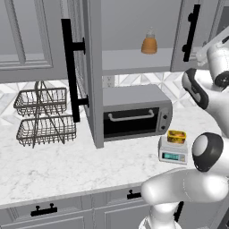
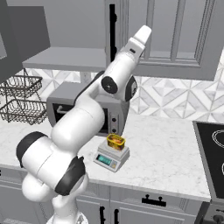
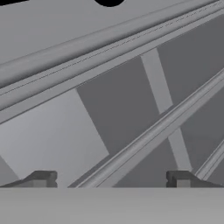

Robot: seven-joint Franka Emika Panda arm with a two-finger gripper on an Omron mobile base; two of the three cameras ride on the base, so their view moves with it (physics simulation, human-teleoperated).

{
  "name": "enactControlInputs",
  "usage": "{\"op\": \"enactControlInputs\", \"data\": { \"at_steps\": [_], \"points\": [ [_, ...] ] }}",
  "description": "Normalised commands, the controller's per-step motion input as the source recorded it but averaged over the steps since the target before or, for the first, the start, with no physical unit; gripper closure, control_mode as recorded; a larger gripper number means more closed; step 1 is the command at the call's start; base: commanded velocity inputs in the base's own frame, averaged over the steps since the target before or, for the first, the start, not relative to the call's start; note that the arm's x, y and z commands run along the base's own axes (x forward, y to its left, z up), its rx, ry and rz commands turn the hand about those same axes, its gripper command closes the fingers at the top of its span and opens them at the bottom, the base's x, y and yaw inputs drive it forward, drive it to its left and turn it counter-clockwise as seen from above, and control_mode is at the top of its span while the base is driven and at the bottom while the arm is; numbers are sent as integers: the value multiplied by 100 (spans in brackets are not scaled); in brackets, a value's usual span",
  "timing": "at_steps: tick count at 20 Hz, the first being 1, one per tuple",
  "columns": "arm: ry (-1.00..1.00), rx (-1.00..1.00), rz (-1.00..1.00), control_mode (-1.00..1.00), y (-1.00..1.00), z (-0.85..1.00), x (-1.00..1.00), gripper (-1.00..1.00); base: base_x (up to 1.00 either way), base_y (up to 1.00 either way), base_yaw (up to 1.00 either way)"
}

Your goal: Pick the canned food and place it on the digital scale for weighing, and close the cabinet.

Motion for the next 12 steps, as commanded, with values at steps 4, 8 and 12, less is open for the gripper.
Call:
{"op": "enactControlInputs", "data": {
  "at_steps": [4, 8, 12],
  "points": [
    [0, 0, 2, -100, 0, -4, 100, -100, 0, 0, 0],
    [-5, 2, 2, -100, 0, 4, -18, -100, 0, 0, 0],
    [-27, 6, 0, -100, 0, 38, -100, -100, 0, 0, 0]
  ]
}}
